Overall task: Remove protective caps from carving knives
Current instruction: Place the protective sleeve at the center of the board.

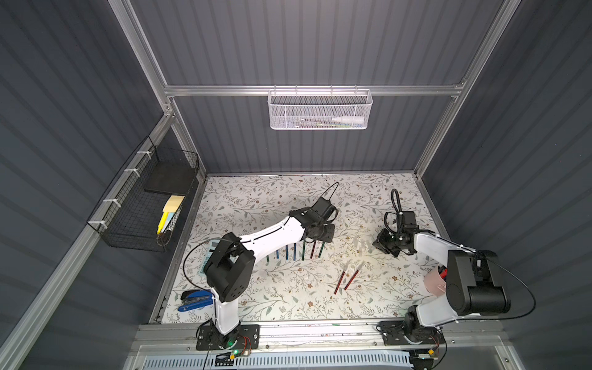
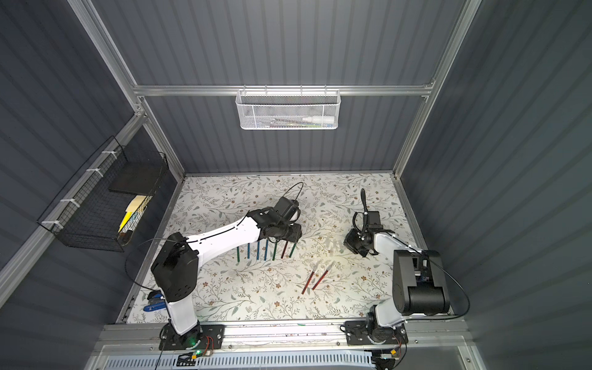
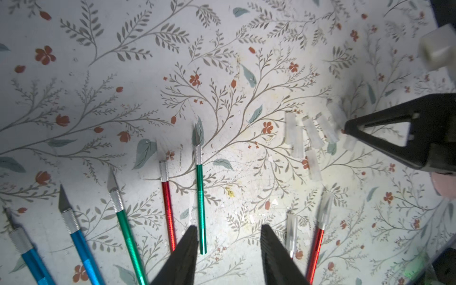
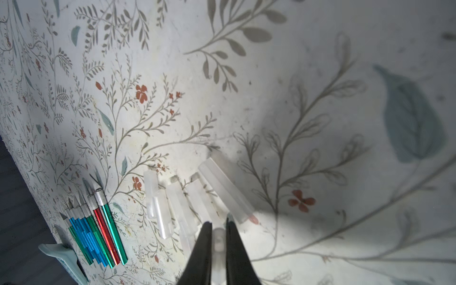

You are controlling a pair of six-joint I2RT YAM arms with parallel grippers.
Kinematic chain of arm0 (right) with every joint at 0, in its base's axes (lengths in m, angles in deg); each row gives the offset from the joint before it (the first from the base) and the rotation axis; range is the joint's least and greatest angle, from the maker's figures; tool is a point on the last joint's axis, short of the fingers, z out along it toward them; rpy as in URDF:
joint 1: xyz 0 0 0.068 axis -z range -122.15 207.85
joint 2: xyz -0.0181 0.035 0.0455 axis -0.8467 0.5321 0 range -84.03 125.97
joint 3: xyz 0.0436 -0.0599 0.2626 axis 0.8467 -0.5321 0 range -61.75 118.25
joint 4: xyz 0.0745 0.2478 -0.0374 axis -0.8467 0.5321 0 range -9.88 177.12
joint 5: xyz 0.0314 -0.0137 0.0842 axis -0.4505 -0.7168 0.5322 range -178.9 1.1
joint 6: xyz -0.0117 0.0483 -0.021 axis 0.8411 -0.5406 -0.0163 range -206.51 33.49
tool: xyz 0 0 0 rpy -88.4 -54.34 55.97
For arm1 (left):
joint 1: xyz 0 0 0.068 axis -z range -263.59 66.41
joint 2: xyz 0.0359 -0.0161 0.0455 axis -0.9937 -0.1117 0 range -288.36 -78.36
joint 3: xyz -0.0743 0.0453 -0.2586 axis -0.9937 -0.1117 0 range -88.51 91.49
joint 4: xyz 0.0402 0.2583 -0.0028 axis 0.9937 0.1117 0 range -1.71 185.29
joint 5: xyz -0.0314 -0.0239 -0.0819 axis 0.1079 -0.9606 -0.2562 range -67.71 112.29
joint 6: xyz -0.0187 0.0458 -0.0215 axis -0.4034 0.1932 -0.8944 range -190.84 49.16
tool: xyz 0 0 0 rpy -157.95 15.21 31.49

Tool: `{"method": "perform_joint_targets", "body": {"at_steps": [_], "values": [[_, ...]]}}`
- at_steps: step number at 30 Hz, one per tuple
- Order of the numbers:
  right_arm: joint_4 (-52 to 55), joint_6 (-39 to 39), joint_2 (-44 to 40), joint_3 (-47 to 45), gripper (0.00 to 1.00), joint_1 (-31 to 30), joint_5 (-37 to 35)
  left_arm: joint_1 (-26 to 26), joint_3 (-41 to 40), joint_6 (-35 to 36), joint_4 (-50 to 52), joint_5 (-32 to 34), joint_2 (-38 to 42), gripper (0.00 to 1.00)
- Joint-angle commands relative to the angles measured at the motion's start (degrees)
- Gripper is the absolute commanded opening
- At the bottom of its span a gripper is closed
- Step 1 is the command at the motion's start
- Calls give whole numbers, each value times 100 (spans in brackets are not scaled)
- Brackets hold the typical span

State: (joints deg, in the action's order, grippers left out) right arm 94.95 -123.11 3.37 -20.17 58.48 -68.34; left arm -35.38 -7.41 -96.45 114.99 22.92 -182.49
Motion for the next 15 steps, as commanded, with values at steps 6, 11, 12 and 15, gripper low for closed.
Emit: {"method": "perform_joint_targets", "body": {"at_steps": [6, 11, 12, 15], "values": [[546, 375, -52, 488, 17, 30, -514, -189, -1201, 417, -1407, -158, 1619, 99], [1234, 860, 71, 887, 16, 26, -1100, -201, -1471, 371, -1817, 183, 2233, 99], [1338, 930, 67, 925, 16, 30, -1199, -198, -1559, 391, -1951, 255, 2339, 99], [1469, 1048, 41, 956, 16, 21, -1339, -199, -1762, 442, -2288, 296, 2562, 100]]}}
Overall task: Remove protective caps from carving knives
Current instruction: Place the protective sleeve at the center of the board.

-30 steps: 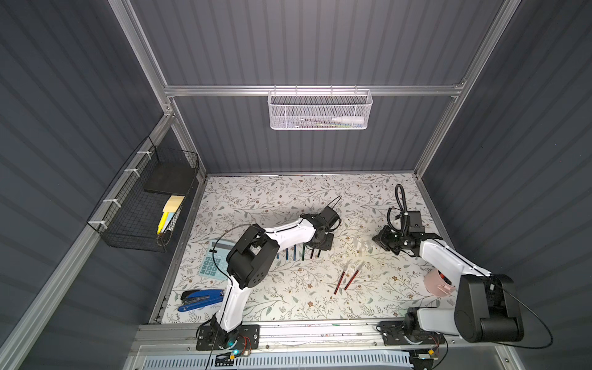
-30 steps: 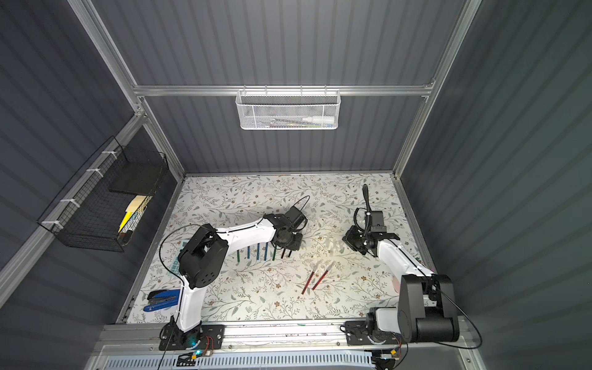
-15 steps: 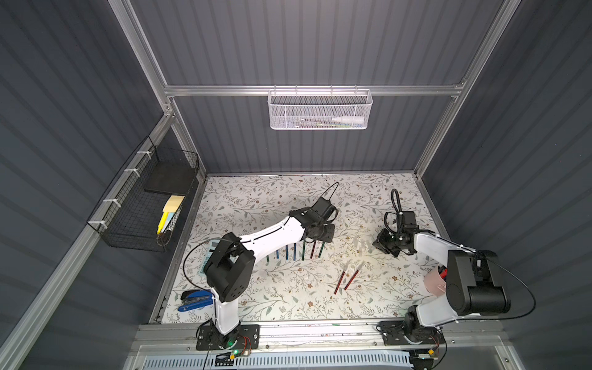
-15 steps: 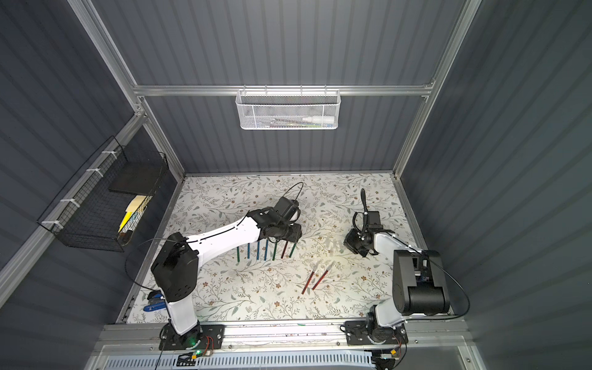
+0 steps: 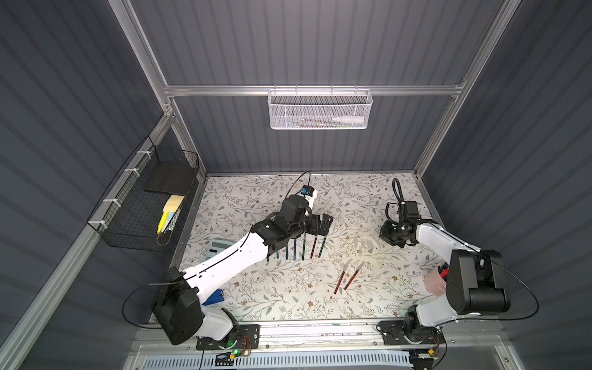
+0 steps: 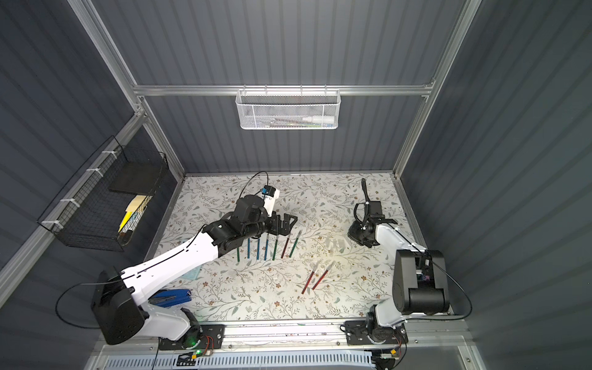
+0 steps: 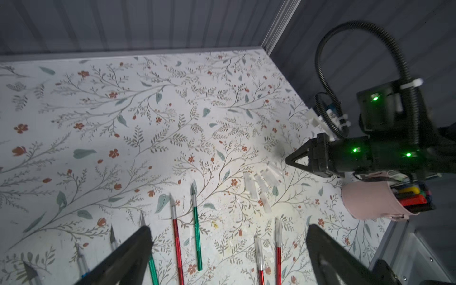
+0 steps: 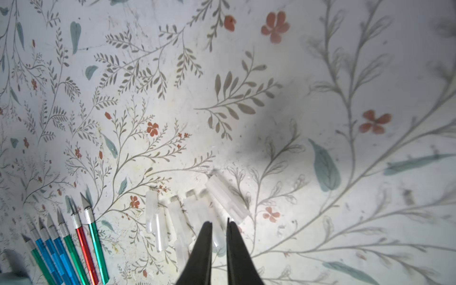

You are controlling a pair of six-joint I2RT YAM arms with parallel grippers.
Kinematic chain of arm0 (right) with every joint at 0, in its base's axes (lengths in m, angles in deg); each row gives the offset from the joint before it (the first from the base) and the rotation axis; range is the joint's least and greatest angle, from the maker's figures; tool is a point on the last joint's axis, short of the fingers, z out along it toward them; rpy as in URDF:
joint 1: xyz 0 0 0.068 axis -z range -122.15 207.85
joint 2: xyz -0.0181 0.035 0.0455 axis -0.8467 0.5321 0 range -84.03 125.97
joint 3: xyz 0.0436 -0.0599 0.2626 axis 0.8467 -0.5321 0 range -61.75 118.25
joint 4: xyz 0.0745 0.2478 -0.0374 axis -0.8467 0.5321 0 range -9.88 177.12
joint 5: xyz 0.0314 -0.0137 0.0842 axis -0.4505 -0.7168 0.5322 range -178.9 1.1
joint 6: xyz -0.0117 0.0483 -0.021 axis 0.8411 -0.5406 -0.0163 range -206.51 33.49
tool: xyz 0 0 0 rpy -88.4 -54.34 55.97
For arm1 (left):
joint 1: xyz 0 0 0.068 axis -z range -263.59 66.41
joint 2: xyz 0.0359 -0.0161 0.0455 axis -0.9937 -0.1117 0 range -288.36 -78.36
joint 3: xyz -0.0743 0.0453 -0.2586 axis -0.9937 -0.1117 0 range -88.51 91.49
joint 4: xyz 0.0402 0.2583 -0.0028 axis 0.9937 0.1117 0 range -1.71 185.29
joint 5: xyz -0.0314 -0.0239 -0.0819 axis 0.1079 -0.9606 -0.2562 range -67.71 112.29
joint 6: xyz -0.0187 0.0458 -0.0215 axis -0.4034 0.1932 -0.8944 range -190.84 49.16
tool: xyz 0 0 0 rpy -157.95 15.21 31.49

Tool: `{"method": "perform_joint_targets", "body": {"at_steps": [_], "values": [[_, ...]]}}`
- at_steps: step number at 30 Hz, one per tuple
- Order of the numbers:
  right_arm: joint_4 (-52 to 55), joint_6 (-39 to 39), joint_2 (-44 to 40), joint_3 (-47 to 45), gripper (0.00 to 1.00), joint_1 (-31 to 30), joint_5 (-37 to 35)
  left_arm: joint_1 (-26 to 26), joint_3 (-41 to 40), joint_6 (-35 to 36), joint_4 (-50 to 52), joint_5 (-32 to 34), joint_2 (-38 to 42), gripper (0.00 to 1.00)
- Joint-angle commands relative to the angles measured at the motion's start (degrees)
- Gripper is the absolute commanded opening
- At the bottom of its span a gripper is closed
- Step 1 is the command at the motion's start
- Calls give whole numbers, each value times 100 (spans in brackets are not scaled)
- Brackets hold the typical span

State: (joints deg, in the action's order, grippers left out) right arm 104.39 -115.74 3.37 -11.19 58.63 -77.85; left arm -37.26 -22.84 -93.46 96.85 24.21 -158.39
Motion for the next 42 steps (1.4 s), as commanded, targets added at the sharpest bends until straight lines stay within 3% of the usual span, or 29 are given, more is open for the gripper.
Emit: {"method": "perform_joint_targets", "body": {"at_steps": [1, 12, 18, 23, 25, 26, 32, 37, 42], "values": [[556, 329, 49, 63, 16, 10, -401, -17, -208, 163, -482, 174, 163, 100], [542, 269, -2, -4, 16, 10, -327, -10, 280, 381, -213, -778, -454, 99], [565, 287, -224, -138, 17, 1, -313, -17, 453, 405, 96, -730, -617, 99], [713, 342, -456, -169, 18, 0, -431, -1, 650, 520, 439, -1340, -946, 88], [720, 317, -543, -195, 19, -4, -365, -3, 641, 509, 422, -1687, -1027, 99], [728, 302, -596, -216, 19, -10, -334, 6, 637, 510, 461, -1768, -1047, 99], [881, 309, -988, -293, 19, -8, -347, 129, 473, 520, 942, -1292, -976, 93], [1018, 264, -1466, -421, 20, -18, -380, 812, 465, 642, 1576, -475, -1186, 84], [1056, 146, -1929, -493, 21, -64, -288, 1081, 5, 287, 1720, -576, -1383, 81]]}}
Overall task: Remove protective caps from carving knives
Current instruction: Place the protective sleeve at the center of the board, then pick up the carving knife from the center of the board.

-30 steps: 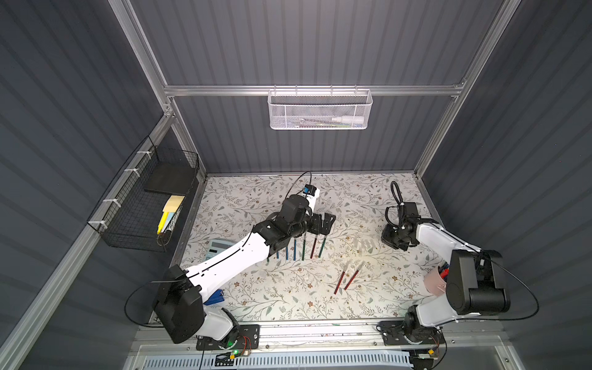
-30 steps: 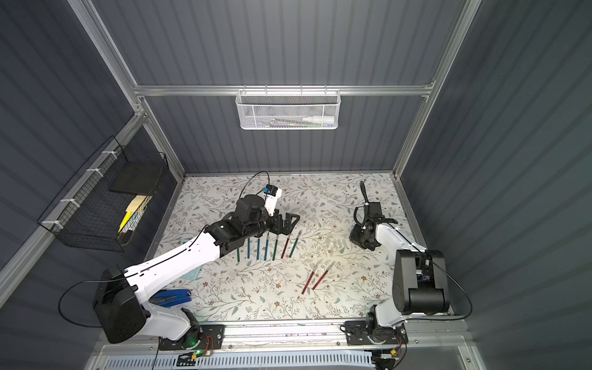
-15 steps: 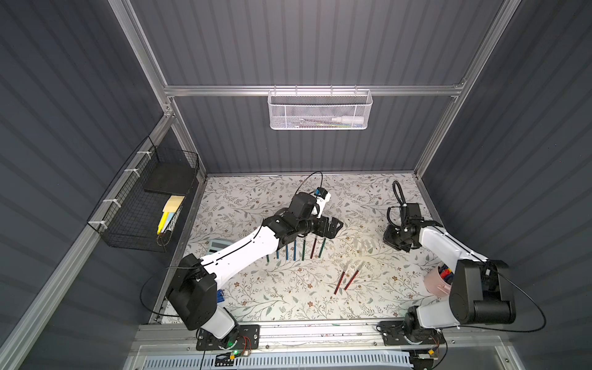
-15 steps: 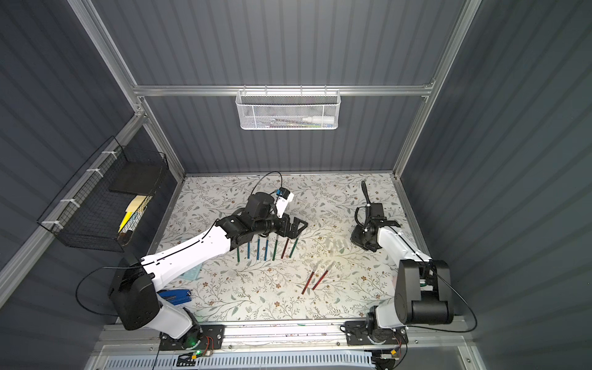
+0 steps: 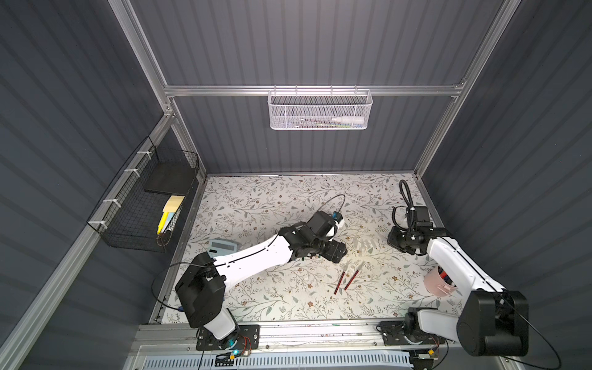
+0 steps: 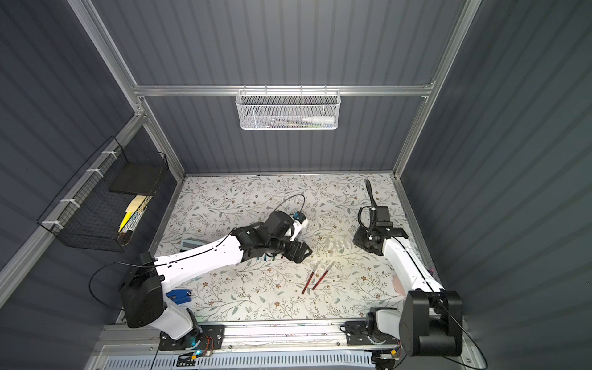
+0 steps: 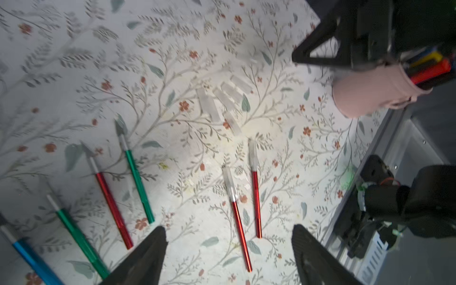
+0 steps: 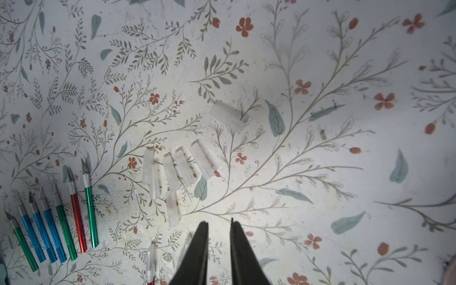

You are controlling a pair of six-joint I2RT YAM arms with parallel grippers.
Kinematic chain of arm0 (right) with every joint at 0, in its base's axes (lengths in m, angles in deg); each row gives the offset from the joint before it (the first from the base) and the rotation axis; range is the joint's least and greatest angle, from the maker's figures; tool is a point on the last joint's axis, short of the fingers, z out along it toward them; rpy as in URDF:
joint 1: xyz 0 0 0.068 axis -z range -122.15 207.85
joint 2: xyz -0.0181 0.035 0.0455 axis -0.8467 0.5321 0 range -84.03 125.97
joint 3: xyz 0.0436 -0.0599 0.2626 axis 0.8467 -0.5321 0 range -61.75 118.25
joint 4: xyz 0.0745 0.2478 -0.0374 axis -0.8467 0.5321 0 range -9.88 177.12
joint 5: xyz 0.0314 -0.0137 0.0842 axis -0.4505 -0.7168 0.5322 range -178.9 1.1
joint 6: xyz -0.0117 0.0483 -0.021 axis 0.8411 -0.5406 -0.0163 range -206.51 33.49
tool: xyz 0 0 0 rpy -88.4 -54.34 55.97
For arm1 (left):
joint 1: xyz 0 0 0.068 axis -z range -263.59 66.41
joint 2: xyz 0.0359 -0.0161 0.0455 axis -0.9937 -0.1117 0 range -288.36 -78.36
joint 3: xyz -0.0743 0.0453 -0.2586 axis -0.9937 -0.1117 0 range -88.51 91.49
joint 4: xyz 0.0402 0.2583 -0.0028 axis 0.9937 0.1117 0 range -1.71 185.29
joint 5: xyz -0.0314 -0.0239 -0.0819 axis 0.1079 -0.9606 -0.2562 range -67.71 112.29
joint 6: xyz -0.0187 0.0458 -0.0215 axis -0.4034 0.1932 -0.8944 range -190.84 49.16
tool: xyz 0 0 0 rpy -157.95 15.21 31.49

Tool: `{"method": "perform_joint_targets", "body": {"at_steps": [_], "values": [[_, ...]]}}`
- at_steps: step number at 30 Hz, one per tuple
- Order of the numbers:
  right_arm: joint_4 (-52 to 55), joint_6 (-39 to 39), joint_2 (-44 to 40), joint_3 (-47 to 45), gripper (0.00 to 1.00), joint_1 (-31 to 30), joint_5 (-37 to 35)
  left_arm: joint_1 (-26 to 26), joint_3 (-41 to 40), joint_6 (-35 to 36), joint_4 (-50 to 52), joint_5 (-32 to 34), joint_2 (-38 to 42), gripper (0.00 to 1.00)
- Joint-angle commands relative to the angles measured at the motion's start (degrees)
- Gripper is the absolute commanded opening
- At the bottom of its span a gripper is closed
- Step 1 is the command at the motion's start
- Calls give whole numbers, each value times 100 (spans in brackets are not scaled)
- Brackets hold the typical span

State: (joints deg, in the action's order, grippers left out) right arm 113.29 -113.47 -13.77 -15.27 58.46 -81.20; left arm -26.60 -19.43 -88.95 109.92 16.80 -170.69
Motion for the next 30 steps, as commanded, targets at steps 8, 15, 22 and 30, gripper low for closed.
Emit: {"method": "perform_joint_targets", "body": {"at_steps": [8, 15, 22, 30], "values": [[117, -196, -303, -53, 21, -328, -19, 585, -760, -849, 357, 609, -671, 78], [67, -199, -223, -55, 21, -473, -56, 876, -231, -911, 630, 931, -1305, 63], [37, -124, -162, -34, 21, -483, -112, 1099, 123, -904, 874, 1150, -1603, 60], [1, -116, -162, -33, 21, -489, -106, 1190, 573, -947, 1366, 1831, -1893, 58]]}}
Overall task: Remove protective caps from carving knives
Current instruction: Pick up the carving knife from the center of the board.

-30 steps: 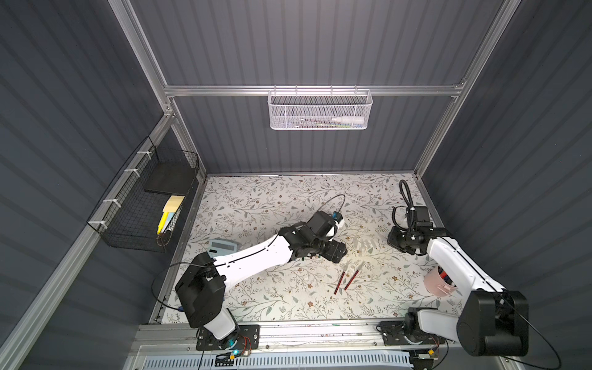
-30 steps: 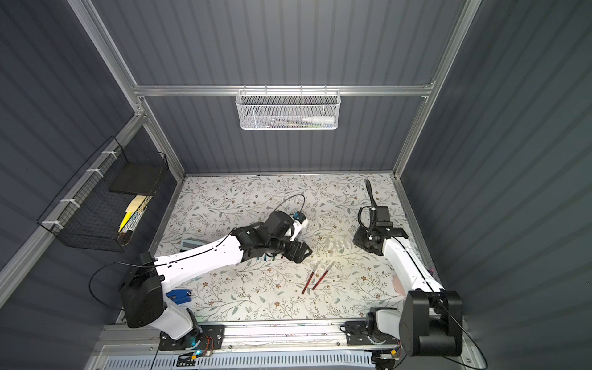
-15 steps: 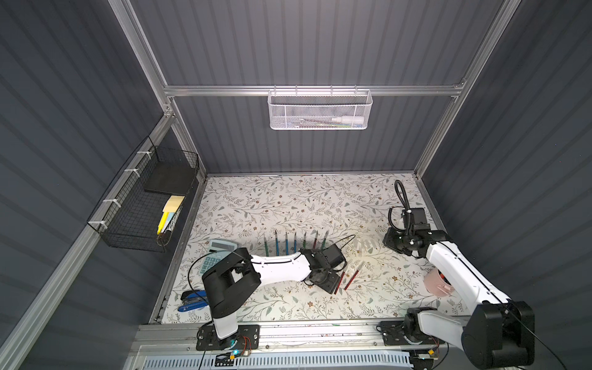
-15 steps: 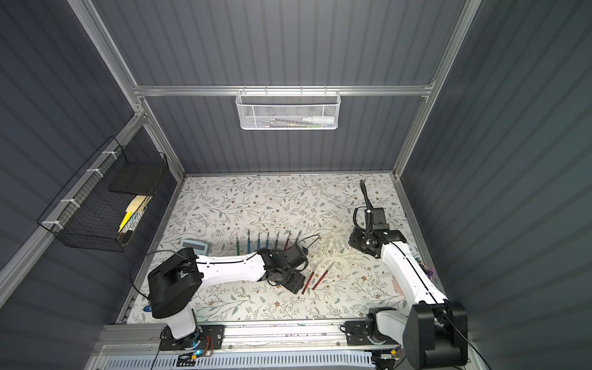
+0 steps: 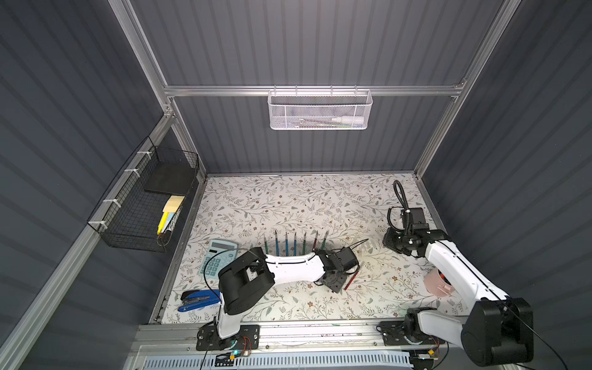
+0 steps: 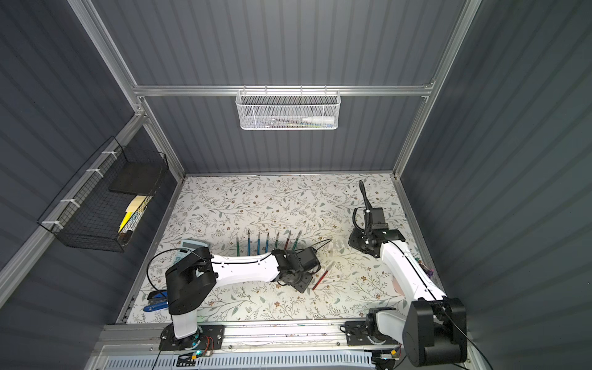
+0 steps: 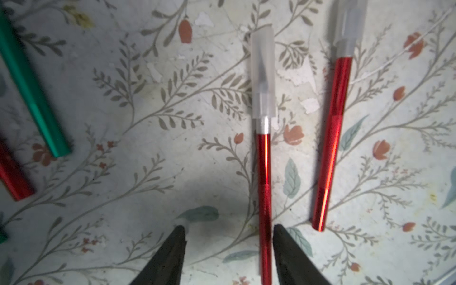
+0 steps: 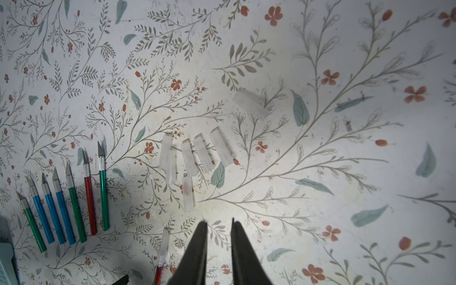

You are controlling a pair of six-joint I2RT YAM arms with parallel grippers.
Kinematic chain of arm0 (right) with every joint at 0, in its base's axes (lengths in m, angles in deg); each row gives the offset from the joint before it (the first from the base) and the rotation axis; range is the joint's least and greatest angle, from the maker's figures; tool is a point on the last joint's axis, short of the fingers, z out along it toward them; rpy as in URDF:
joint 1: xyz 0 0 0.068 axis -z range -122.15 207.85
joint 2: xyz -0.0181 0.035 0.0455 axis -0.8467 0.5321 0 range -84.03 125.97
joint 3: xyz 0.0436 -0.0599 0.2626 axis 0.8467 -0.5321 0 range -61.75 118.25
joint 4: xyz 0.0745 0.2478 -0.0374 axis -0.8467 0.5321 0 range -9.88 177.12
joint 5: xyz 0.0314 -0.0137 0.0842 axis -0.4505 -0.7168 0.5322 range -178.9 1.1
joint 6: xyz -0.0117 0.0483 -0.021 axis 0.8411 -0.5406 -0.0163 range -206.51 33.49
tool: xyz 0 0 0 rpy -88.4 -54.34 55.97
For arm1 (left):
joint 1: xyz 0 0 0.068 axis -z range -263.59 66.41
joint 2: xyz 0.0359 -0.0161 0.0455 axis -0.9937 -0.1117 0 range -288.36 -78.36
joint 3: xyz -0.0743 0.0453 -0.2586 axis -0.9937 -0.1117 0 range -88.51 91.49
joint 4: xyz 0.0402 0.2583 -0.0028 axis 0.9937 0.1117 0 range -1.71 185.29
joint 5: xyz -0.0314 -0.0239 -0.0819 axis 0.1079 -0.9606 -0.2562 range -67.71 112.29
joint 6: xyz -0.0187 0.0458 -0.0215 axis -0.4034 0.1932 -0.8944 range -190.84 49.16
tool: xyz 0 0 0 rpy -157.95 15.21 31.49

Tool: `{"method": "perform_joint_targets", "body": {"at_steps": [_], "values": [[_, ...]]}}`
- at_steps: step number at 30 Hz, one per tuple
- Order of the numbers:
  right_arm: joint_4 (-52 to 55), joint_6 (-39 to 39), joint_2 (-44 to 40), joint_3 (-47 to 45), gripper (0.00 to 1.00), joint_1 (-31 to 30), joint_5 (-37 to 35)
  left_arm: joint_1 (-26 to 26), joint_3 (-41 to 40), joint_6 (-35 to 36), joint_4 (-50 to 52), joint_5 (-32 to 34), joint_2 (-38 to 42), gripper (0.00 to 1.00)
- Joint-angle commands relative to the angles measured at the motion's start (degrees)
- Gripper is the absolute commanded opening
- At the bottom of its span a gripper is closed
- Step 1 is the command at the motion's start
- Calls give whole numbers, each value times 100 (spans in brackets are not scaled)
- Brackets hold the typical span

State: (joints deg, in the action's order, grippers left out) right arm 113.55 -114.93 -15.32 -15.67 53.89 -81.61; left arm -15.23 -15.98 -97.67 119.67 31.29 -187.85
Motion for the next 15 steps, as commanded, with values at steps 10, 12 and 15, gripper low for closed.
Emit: {"method": "perform_joint_targets", "body": {"at_steps": [10, 12, 15], "values": [[-69, -16, 2, -60, 22, -23, -109, 142, 357, -62, 432, 436, -423, 54], [-94, -38, 2, -73, 22, -18, -103, 143, 333, -64, 396, 409, -428, 52], [-165, -68, 19, -108, 22, -17, -58, 143, 316, -51, 378, 412, -433, 47]]}}
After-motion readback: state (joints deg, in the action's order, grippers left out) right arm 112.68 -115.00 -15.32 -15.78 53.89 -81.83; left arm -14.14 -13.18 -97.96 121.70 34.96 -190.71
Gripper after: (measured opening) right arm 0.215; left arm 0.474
